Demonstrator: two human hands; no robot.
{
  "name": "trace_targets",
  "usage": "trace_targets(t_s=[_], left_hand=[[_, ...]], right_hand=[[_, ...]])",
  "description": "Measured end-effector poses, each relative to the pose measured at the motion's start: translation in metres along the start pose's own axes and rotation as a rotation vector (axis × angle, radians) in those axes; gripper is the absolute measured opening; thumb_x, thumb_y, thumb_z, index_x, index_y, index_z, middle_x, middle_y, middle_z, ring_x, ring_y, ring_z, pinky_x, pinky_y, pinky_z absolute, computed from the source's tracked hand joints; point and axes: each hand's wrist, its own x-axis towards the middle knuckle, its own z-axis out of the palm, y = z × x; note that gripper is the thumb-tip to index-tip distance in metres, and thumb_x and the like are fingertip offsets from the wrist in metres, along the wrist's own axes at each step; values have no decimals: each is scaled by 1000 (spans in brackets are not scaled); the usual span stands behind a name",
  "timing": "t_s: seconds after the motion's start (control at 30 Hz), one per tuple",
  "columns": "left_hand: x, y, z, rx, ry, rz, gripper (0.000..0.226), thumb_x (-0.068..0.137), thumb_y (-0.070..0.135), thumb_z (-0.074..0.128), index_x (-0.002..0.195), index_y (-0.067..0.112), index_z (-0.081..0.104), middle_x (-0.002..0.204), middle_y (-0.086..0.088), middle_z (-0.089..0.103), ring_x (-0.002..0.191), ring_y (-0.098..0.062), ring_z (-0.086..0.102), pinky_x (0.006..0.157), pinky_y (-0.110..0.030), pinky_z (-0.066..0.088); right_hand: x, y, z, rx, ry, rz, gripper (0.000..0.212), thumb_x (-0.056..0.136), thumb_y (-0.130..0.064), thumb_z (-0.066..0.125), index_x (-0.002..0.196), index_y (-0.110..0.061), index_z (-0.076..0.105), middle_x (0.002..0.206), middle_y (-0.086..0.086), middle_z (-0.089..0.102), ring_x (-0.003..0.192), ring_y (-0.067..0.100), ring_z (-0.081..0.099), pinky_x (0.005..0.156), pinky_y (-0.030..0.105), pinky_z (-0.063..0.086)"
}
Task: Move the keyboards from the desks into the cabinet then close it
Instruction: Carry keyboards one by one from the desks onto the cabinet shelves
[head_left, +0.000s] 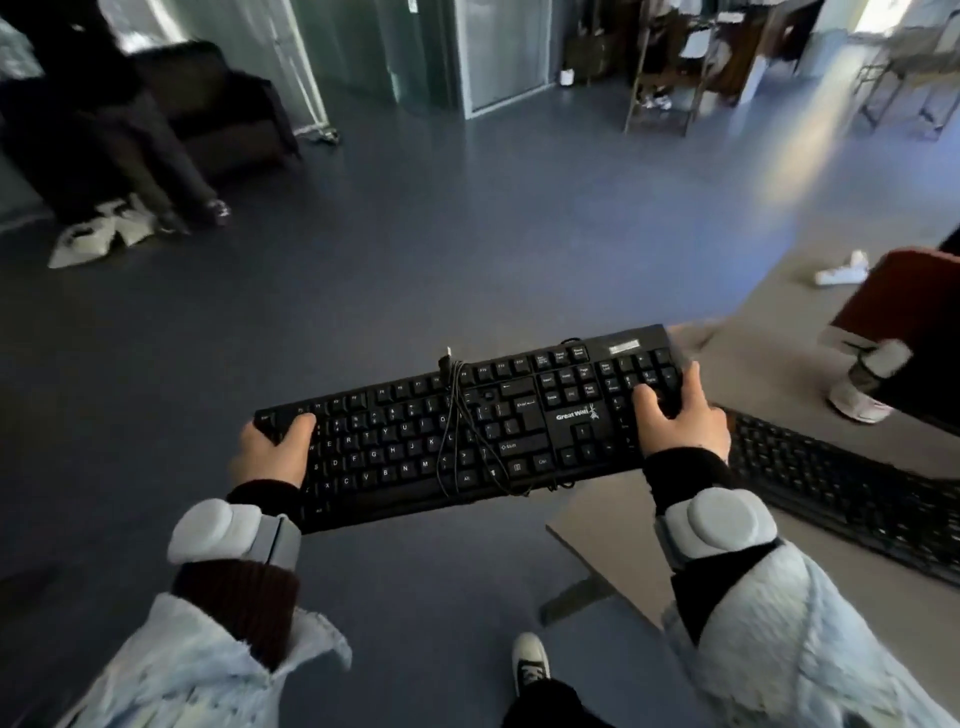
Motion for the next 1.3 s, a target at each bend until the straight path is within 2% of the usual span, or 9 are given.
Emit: trace_targets(t_s=[0.13, 0.33, 0.43, 0.67, 0.8, 0.93, 1.03, 1.2, 1.3], left_hand=[[84, -10, -42, -1, 150, -126, 64, 84, 42, 53, 139, 14, 36, 136, -18, 50, 122, -38, 50, 87, -37, 36], [199, 4, -113, -48, 345, -245, 67, 84, 43, 54, 141, 13, 35, 139, -19, 49, 124, -39, 49, 101, -39, 37], [246, 0, -150, -117, 391, -313, 82, 75, 50, 55, 145, 13, 33, 142, -21, 45, 125, -39, 48, 107, -41, 37], [365, -32, -224, -377, 516, -536, 104, 59, 60, 52, 150, 17, 25, 149, -21, 38, 129, -40, 44, 108, -45, 37], [443, -40, -276, -452, 534, -564, 92, 68, 57, 56, 145, 10, 36, 142, -22, 46, 126, -39, 48, 108, -44, 38], [529, -30, -359, -340, 753, -525, 68, 85, 43, 55, 139, 5, 40, 138, -23, 50, 123, -40, 50, 104, -43, 40], [584, -25, -416, -308, 862, -526, 72, 85, 41, 55, 144, 5, 35, 143, -23, 44, 129, -40, 45, 109, -47, 36], [638, -30, -470, -82, 1076, -584, 72, 87, 41, 56, 146, 8, 32, 149, -22, 37, 135, -38, 37, 108, -40, 27], [684, -56, -514, -224, 1165, -674, 75, 85, 48, 53, 146, 9, 33, 148, -23, 39, 133, -40, 39, 109, -43, 29]], right_hand=[[30, -88, 102, -23, -137, -104, 71, 84, -49, 47, 148, -32, 20, 129, 25, 48, 126, 40, 42, 105, 44, 33], [65, -240, 246, -44, -400, -255, 69, 84, -50, 45, 146, -33, 22, 126, 21, 52, 124, 39, 44, 104, 45, 36], [64, -309, 315, -56, -476, -347, 69, 83, -51, 45, 146, -35, 22, 125, 19, 51, 123, 38, 44, 102, 45, 38], [31, -442, 497, -127, -646, -533, 70, 82, -52, 44, 146, -38, 21, 124, 19, 49, 120, 39, 46, 100, 45, 42], [4, -519, 589, -161, -716, -587, 71, 81, -53, 44, 146, -38, 21, 124, 19, 49, 118, 39, 47, 98, 49, 44], [-42, -617, 691, -173, -772, -716, 72, 83, -53, 45, 147, -35, 18, 129, 24, 48, 122, 42, 43, 103, 47, 38], [-78, -673, 759, -192, -814, -777, 75, 83, -54, 45, 148, -33, 14, 130, 24, 45, 124, 41, 40, 104, 48, 36], [-131, -743, 860, -210, -908, -874, 77, 82, -54, 46, 149, -32, 13, 132, 24, 43, 125, 41, 38, 105, 48, 34], [-182, -796, 942, -209, -1036, -975, 77, 83, -53, 46, 149, -32, 13, 134, 24, 42, 126, 41, 38, 108, 46, 32]])
